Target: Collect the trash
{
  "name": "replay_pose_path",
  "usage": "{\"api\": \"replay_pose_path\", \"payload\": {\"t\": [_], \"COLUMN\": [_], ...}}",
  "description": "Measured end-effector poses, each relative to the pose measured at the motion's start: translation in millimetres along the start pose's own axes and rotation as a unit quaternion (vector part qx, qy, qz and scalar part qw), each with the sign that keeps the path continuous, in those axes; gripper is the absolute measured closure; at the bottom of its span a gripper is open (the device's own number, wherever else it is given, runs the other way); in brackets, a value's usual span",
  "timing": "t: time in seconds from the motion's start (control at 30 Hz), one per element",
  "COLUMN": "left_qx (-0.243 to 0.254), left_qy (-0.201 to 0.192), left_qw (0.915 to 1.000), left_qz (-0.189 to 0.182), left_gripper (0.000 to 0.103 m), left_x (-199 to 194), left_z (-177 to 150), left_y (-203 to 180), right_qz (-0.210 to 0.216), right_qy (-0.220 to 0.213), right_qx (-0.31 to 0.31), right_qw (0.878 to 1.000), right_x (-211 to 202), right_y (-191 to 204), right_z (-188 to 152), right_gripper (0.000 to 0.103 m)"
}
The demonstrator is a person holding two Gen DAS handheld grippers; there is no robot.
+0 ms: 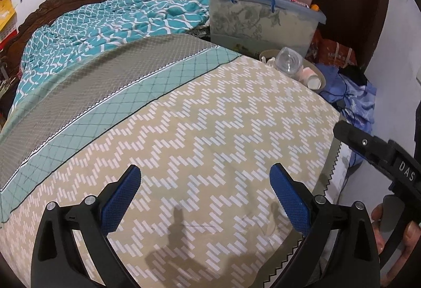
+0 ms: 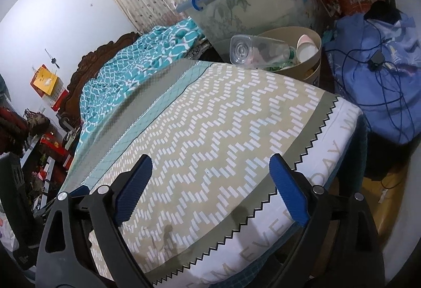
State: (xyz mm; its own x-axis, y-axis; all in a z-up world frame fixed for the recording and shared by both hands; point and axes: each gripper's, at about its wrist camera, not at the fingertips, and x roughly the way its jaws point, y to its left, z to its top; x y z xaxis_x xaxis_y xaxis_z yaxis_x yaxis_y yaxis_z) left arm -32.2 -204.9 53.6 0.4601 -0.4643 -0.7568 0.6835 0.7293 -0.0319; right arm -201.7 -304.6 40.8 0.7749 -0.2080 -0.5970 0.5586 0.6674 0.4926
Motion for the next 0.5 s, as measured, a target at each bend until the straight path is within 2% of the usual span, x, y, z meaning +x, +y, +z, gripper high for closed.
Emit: {"api": "replay_pose_path", "payload": {"t": [0.1,0.5], "left_qx": [-0.008,0.002], "left_qy": [-0.006,-0.017], "left_qw": [1.0,0.9984], "left_qz": [0.003,0.054], "left_gripper": [0.009,0.009], "left_x": [-3.7,-10.6], "left_z": [1.1,1.1], "left_y": [3.9,6.4], "right_qz": [-0.003,-0.035], "right_qy": [-0.004,-0.017], "right_qx": [-0.003,-0.001], "right_qw": [1.0,0.999], "right_x": [-1.6,-7.2], "right_y": [2.3,6.6], "right_z": [-0.1,-4.6], "right_gripper": [0.009,0.004]}}
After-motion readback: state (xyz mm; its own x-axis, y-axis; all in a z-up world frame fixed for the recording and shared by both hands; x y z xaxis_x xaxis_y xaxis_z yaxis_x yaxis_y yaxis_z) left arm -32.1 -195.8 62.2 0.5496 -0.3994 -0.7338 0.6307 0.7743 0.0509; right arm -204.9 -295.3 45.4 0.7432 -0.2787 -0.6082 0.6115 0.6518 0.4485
